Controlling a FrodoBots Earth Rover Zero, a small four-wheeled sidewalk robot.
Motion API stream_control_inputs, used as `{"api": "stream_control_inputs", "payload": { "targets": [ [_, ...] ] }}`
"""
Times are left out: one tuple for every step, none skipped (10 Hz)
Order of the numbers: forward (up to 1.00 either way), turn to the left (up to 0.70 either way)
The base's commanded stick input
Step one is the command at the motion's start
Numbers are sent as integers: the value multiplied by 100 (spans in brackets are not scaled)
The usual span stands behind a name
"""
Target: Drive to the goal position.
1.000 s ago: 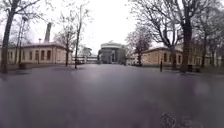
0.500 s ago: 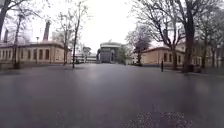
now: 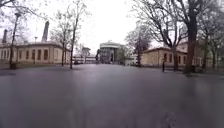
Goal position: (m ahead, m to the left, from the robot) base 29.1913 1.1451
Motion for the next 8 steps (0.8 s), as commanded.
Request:
{"api": "stream_control_inputs", "payload": {
  "targets": [
    [100, 0],
    [100, 0],
    [100, 0],
    [100, 0],
    [100, 0],
    [100, 2],
    [100, 6],
    [100, 19]
  ]
}}
